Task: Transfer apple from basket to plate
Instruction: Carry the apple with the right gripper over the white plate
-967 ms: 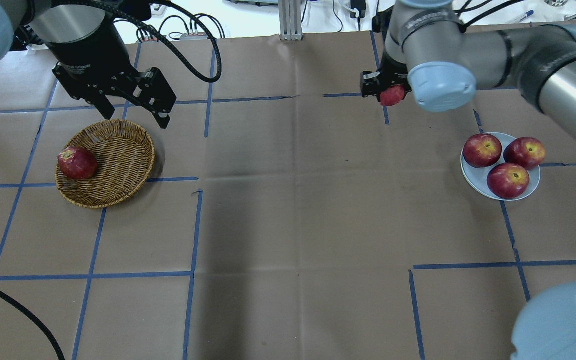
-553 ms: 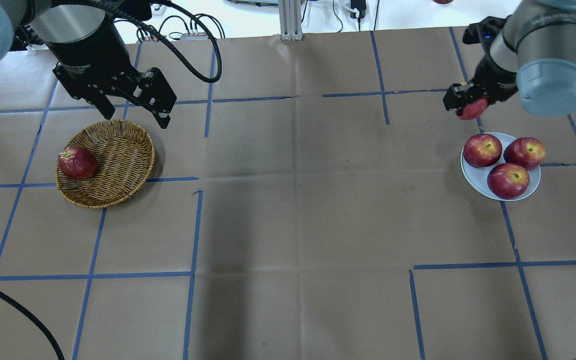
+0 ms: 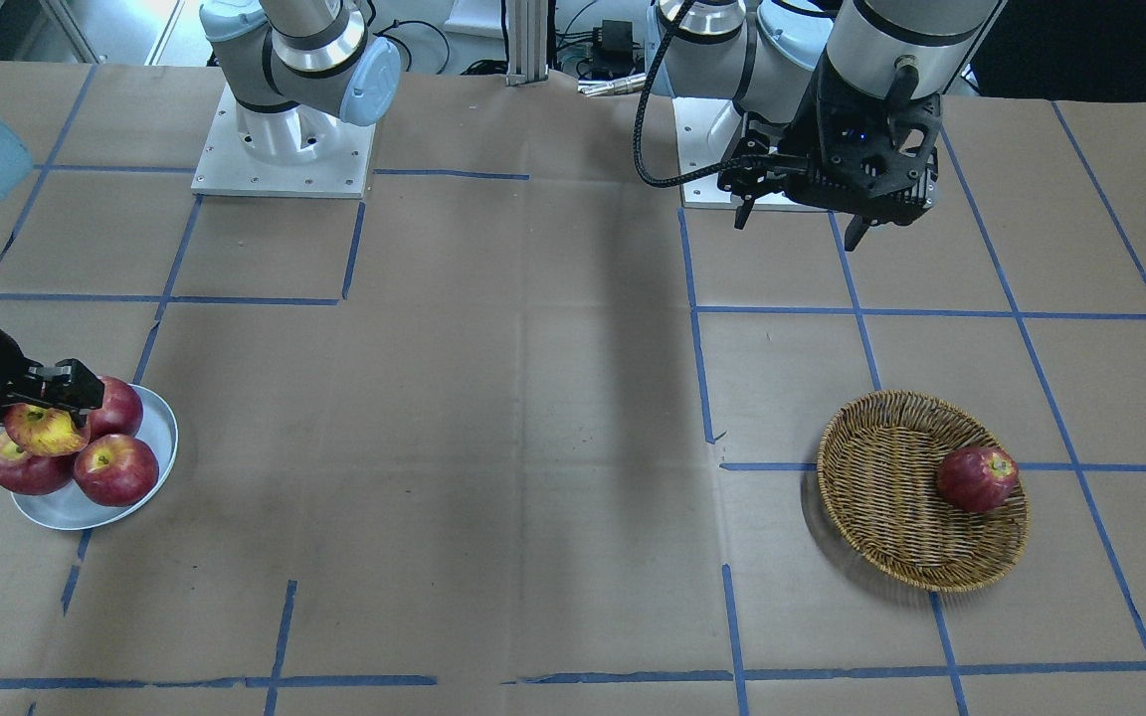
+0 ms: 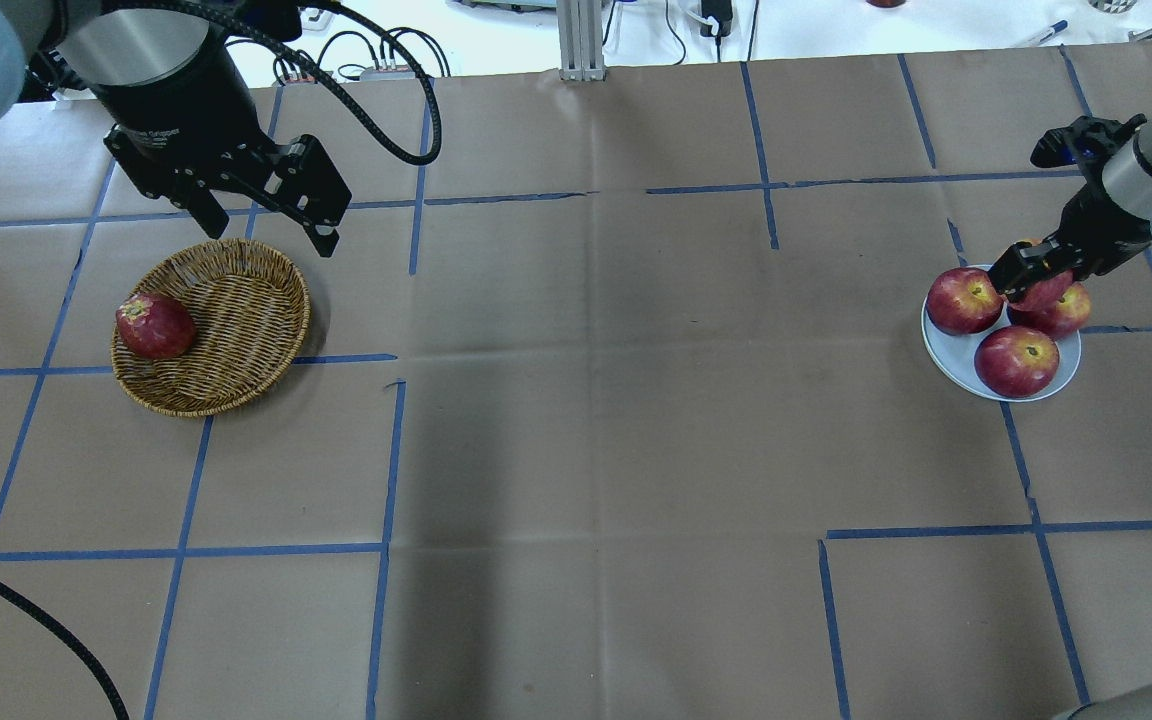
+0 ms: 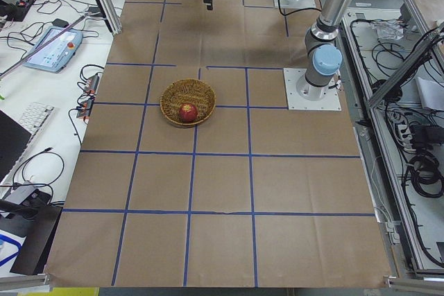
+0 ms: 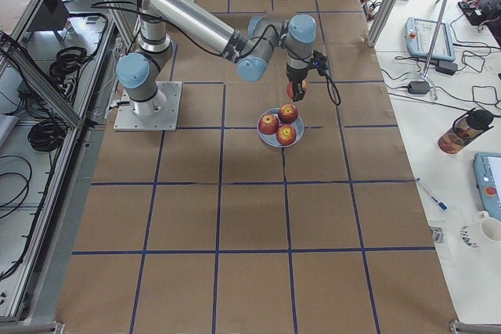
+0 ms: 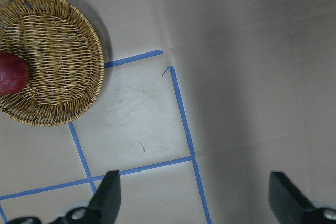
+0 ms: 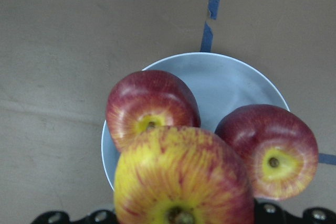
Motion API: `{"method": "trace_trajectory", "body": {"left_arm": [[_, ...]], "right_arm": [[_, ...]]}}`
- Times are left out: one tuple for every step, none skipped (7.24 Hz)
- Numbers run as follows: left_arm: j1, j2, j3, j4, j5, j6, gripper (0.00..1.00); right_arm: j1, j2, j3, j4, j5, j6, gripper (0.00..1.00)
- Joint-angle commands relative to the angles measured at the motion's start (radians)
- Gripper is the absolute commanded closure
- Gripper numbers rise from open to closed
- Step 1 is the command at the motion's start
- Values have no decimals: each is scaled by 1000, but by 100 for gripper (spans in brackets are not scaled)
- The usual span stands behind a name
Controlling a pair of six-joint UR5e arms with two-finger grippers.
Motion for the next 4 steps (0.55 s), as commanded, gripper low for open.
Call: {"method": "trace_trajectory", "body": {"left_arm": [[1, -2, 0, 0, 0, 0, 1], [1, -2, 1, 0, 0, 0, 1], [1, -2, 1, 0, -2, 0, 1], [3, -2, 1, 0, 0, 0, 1]], "right_arm": [[-11, 7, 7, -3, -4, -4, 49], [-11, 8, 7, -3, -6, -4, 49], [-11, 14, 7, -24, -6, -4, 49], [-11, 16, 7, -33, -9, -1, 48]]}}
